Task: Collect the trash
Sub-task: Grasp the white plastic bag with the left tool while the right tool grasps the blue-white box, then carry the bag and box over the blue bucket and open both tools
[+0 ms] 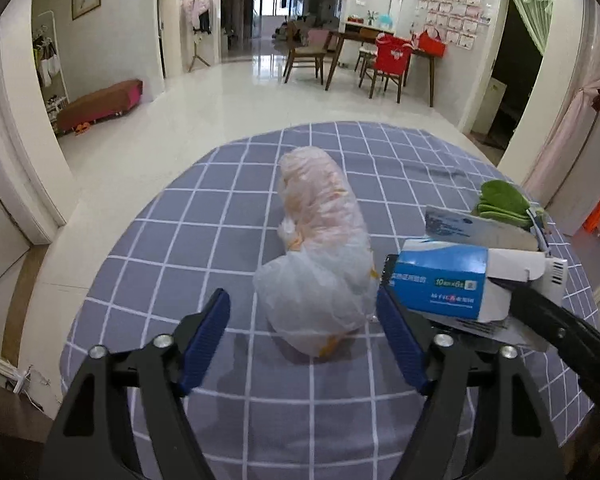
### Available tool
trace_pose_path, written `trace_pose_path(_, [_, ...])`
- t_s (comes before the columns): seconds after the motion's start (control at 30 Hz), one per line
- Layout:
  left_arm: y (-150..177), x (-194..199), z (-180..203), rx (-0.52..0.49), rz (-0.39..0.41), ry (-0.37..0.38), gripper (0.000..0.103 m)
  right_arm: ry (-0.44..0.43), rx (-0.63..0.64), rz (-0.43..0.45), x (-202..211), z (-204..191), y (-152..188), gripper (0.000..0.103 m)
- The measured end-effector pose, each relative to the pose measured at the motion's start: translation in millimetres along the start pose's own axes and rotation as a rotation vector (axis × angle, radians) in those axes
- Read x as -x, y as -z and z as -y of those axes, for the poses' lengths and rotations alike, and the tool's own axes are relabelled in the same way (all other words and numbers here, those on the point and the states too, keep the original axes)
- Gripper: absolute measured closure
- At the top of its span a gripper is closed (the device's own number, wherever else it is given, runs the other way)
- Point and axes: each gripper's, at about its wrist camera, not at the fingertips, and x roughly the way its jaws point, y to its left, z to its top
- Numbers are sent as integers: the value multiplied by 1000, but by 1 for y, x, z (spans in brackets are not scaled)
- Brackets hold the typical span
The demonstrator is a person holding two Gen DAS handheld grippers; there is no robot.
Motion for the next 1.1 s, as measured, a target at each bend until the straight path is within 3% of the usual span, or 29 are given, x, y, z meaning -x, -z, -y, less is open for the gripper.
trace_pose_path(0.07, [-1,-4,-1,6,-11,29,50,8,7,5,-1,-4,-1,95])
trace_pose_path(0.13, [-2,-10,3,-16,-19,31,64,17,18,13,0,-6,3,95])
trace_pose_path(0.17, [-2,-11,4,-20,-17,33,80,19,25,18,0,-9,2,95])
trace_pose_path(0.2, [-2,-9,5,-17,-7,35,88,18,27,21,3,-10,6,96])
trace_pose_path(0.27, [3,3,6,-8,27,32,91,21,38,40,9,-15,9,97])
trace_pose_path(0.53, [15,78,19,-6,164,48,92,12,61,117,65,-18,9,100])
trace_pose_path(0.73, [32,121,50,-39,208,98,92,16,58,184,119,-16,13,100])
trace_pose_path(0.9, [45,147,92,-91,215,152,92,40,23,256,182,7,29,100])
trace_pose_path(1.1, [68,171,173,-190,209,260,92,132,-47,368,274,55,58,100])
